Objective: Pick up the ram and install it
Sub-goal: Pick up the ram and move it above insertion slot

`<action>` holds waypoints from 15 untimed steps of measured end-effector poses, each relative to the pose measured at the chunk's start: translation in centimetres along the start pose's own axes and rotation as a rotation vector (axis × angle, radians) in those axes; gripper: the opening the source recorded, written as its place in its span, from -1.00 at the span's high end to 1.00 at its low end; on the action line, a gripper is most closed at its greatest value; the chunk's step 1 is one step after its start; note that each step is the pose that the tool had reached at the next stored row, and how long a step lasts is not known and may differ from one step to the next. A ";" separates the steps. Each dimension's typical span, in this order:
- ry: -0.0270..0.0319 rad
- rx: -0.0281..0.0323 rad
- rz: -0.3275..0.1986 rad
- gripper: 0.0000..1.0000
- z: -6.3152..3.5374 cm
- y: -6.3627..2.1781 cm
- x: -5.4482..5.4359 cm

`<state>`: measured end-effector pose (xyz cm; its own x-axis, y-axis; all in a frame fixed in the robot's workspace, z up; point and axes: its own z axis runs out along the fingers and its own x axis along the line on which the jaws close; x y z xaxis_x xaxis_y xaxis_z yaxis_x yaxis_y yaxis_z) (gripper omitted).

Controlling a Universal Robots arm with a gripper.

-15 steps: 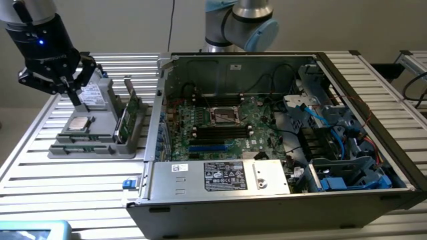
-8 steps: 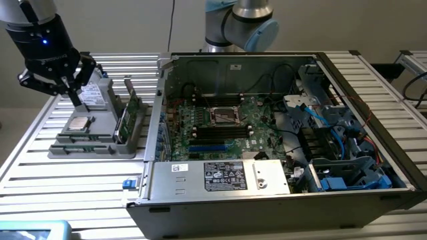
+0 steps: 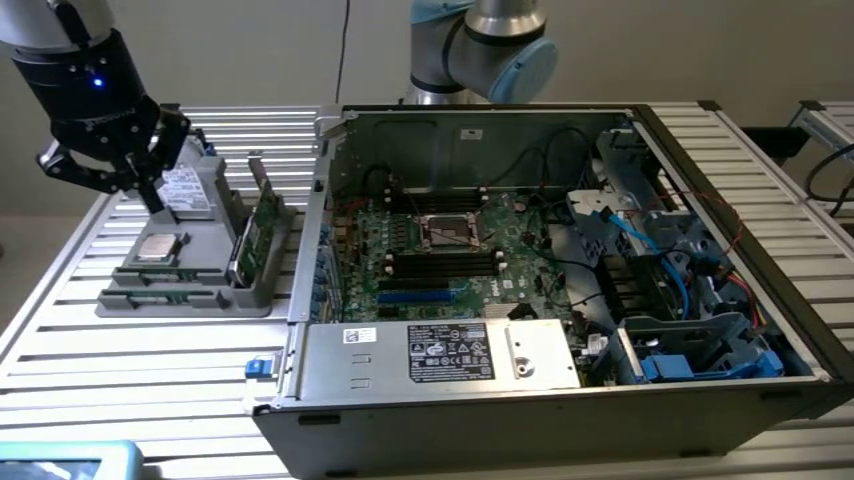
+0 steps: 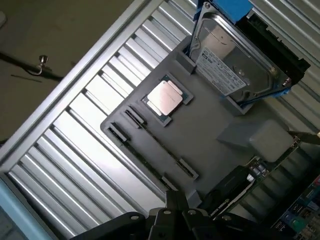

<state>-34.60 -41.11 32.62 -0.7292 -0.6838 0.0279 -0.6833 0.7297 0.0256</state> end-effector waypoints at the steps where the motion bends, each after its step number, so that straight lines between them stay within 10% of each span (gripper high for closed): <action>1: 0.0003 0.0004 -0.017 0.79 0.01 0.00 0.0; 15: 0.0061 0.0068 -0.273 0.79 0.06 0.00 0.0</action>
<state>-34.60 -41.11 32.56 -0.5177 -0.8551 0.0269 -0.8548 0.5183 0.0263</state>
